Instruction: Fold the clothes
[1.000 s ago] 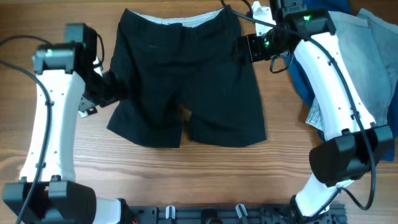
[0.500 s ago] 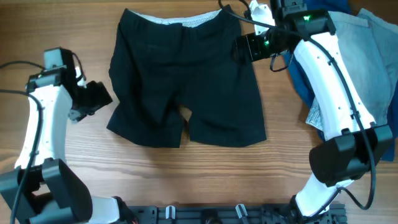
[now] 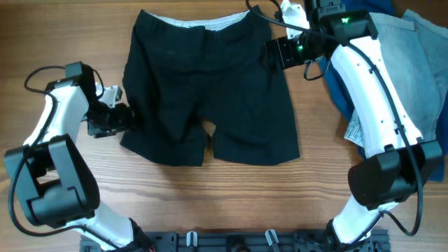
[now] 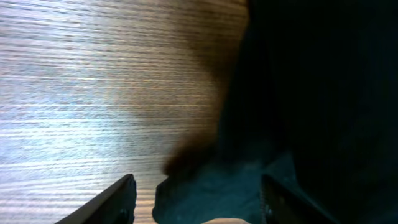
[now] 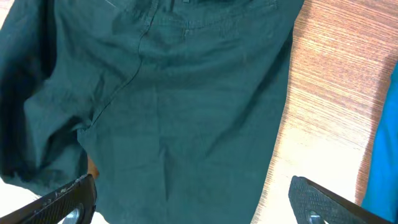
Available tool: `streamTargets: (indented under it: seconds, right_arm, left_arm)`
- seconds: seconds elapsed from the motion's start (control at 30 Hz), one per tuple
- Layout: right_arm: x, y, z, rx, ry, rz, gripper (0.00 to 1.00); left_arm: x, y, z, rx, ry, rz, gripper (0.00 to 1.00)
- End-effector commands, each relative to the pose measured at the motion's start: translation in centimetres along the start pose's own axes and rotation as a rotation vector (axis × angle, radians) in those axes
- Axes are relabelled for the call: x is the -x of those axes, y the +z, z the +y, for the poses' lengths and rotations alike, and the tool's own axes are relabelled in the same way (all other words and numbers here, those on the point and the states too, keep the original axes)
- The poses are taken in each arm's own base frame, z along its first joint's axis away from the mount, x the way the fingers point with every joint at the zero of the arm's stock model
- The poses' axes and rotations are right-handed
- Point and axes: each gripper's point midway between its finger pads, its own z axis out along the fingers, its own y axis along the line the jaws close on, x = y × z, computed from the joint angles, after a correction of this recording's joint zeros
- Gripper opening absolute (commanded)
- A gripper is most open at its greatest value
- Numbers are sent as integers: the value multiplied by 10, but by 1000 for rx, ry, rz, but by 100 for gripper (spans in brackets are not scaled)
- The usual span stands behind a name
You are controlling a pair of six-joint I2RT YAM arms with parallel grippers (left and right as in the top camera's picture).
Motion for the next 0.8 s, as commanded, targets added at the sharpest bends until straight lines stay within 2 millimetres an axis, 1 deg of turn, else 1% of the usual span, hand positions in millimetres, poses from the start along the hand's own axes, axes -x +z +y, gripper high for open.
streamTargets:
  seconds: [0.0,0.07,0.2,0.3,0.33,0.37,0.4,0.5,0.53,0.57,0.63,0.77]
  right_arm:
    - [-3,7,0,22,-12,13,100]
    - [-3,7,0,22,-13,13,100]
    - [-2,7,0,21,-14,9,100]
    - [-2,7,0,21,-14,9,100]
    - [-2,7,0,21,-14,9,100]
    - [-2,7,0,21,-14,9,100]
    - [-2,7,0,21,-15,9,100]
    - [-2,7,0,22,-26,9,100]
    - [-2,7,0,22,-33,9,100]
    - [-2,7,0,22,-37,9,100]
    - [-2,7,0,22,-37,9,100]
    - [-2,7,0,22,-39,10,100]
  left_arm:
    - [-1,6,-6,-47,34,10,60]
    - [-1,6,-7,-54,34,8,53]
    - [1,11,-7,-58,35,7,48]
    - [3,14,-9,-75,36,7,35]
    - [3,15,-10,-80,35,8,29]
    - [3,15,-10,-83,34,8,20]
    - [3,15,-10,-85,33,9,18]
    - [3,16,-12,-97,26,12,18]
    - [3,17,-12,-98,24,15,13]
    - [2,18,-12,-98,15,20,4]
    - [1,19,-6,-68,-39,27,4]
    - [-5,15,20,29,-238,43,4]
